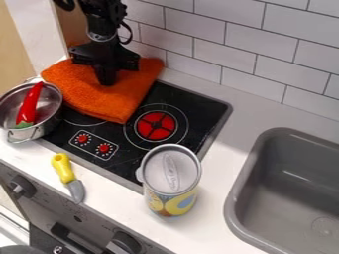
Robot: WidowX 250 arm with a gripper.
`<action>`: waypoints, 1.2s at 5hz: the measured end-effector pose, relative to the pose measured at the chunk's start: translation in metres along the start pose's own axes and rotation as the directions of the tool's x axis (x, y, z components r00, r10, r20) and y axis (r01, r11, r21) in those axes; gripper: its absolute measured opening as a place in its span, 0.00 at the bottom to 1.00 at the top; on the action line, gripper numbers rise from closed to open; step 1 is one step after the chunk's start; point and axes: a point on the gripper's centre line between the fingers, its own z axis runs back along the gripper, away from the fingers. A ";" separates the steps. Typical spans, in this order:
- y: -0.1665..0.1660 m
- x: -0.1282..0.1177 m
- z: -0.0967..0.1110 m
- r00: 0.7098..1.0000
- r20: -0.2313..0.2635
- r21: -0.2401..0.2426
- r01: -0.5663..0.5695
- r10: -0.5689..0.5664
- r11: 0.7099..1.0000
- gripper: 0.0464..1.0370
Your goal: Put the orange towel on the right burner
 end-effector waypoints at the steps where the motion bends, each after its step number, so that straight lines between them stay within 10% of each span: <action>1: -0.014 -0.011 0.006 0.999 -0.032 -0.037 0.005 -0.007 0.999 0.01; 6: -0.089 -0.041 0.020 0.996 0.023 -0.174 0.084 -0.081 0.981 0.01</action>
